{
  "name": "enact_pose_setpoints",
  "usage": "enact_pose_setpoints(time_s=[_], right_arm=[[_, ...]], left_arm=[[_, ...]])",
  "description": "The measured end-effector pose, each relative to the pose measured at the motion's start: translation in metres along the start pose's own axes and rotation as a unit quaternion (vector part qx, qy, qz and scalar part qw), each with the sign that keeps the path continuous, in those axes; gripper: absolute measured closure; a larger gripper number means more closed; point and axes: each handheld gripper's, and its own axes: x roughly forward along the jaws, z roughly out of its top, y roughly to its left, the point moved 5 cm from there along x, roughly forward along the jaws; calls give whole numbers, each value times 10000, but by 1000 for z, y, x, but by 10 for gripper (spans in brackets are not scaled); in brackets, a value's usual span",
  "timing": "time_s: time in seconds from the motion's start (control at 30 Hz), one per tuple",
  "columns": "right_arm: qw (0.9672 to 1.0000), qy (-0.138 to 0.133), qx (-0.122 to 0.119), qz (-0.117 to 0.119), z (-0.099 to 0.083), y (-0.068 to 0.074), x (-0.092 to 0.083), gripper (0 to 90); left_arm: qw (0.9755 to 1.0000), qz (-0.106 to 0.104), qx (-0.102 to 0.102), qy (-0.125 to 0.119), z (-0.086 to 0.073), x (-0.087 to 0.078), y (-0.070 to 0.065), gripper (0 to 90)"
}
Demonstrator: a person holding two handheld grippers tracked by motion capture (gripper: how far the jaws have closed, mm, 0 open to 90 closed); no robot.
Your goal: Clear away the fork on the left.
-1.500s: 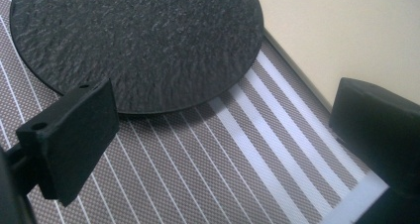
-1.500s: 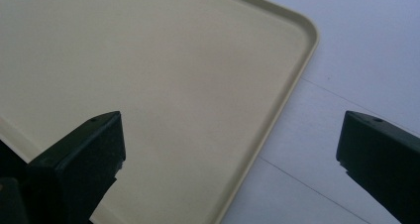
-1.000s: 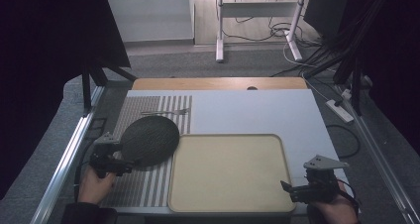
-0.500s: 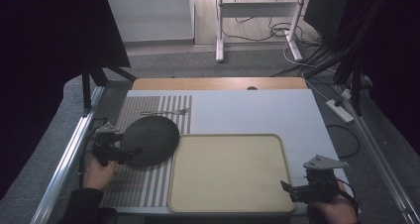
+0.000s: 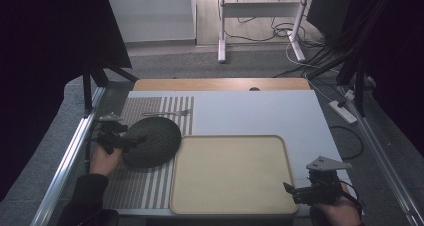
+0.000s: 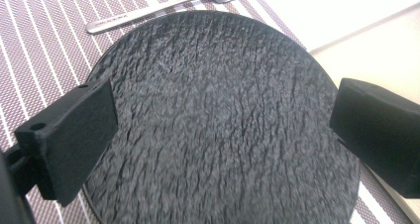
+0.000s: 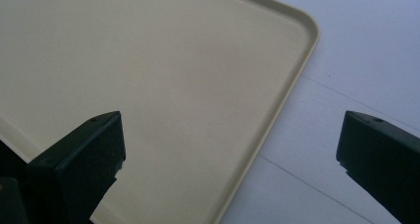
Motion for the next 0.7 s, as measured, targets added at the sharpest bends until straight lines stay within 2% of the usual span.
enact_pose_setpoints(time_s=[0.17, 0.3, 0.4, 0.5, 0.7], right_arm=[[10000, 12, -1, 0, 0, 0, 0, 0], [10000, 14, 2, 5, 0, 0, 0, 0], [10000, 28, -1, 5, 0, 0, 0, 0], [10000, 29, -1, 3, 0, 0, 0, 0], [10000, 33, 4, 6, 0, -1, 0, 0]], left_arm=[[9996, 93, 19, 267, 9, 10, 6, 0], [9984, 322, 20, 470, 15, 19, 13, 1], [9974, 452, -72, 552, 20, 27, 17, 2], [9978, 355, -97, 543, 25, 32, 19, 3], [9978, 340, -134, 553, 37, 42, 28, 15]])
